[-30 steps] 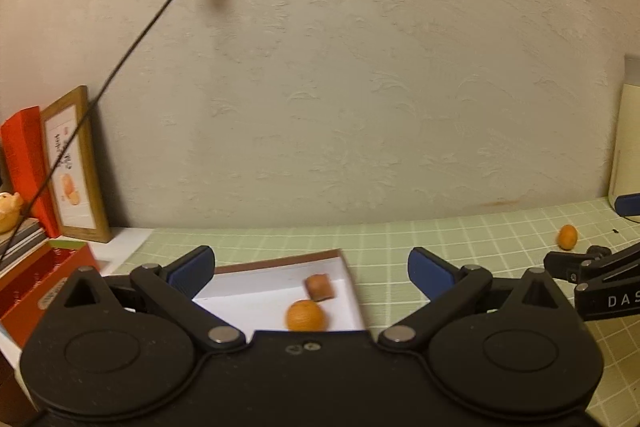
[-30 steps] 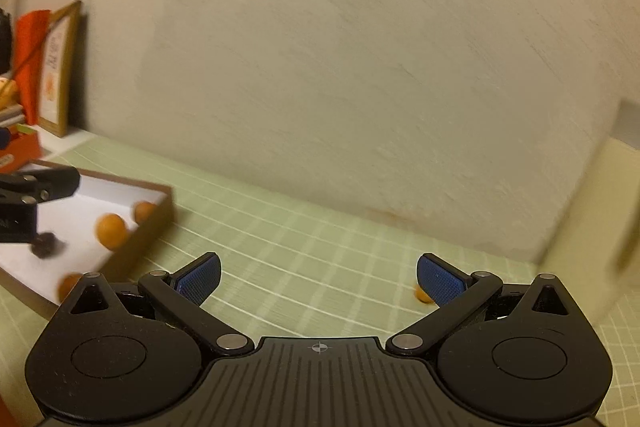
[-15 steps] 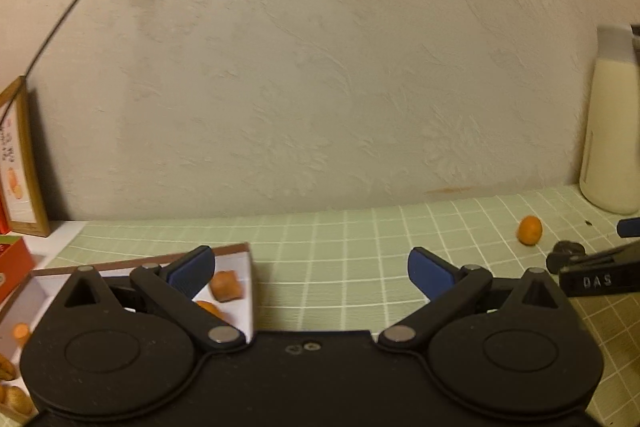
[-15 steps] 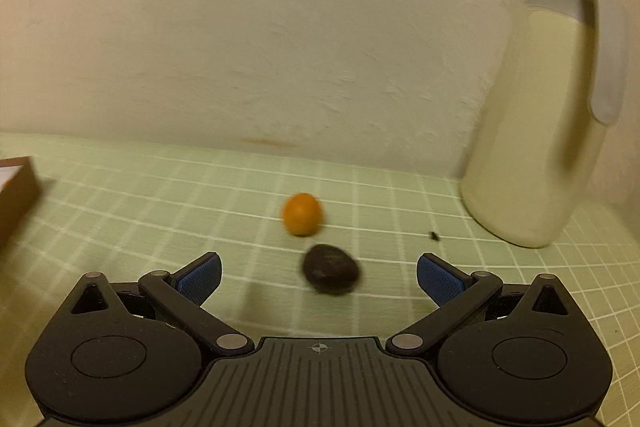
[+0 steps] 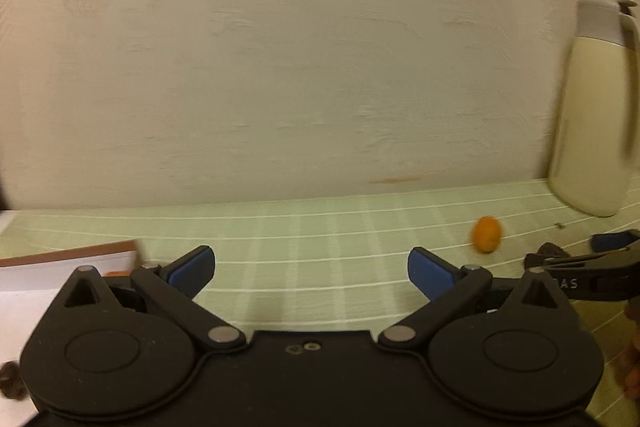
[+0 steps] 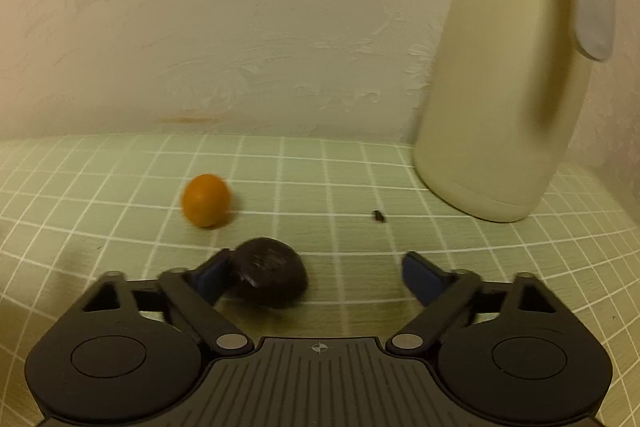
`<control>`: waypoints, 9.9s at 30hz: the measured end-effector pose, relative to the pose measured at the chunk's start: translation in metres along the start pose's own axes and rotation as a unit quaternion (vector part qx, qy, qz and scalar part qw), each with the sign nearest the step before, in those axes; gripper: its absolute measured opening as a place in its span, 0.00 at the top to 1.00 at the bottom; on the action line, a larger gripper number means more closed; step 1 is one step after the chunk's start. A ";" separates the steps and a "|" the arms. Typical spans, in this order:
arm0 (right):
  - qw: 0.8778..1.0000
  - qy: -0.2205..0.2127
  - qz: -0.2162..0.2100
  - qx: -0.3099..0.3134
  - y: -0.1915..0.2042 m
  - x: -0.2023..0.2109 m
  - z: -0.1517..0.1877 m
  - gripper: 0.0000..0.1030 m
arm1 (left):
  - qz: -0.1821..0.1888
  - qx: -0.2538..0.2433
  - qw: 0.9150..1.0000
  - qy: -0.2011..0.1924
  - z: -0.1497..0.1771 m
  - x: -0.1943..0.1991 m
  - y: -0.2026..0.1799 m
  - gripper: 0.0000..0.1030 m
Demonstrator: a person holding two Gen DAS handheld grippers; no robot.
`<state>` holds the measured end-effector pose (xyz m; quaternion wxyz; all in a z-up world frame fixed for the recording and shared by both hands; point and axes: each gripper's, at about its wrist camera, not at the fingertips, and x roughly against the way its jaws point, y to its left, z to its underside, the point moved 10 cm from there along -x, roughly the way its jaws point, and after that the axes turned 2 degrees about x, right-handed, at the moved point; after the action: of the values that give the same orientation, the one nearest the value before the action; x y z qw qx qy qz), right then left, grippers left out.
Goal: Organize fruits
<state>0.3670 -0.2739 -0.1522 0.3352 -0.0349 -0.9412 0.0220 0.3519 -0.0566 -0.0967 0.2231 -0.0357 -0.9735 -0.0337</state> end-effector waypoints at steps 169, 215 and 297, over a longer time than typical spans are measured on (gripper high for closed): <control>0.928 -0.053 -0.318 0.185 0.405 0.101 -0.062 0.60 | -0.234 0.143 0.961 0.041 0.041 0.122 0.347 0.37; 0.925 -0.148 -0.277 0.215 0.251 0.298 -0.039 0.00 | -0.209 0.098 0.971 -0.062 -0.013 0.278 0.208 0.06; 0.949 -0.143 -0.224 0.172 0.179 0.319 0.014 0.00 | -0.182 0.095 0.973 -0.103 0.022 0.330 0.158 0.06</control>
<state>0.1203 -0.0699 0.0260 0.1942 0.2383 -0.9449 0.1129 0.0592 0.1206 0.0353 0.1146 0.1605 -0.9801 0.0229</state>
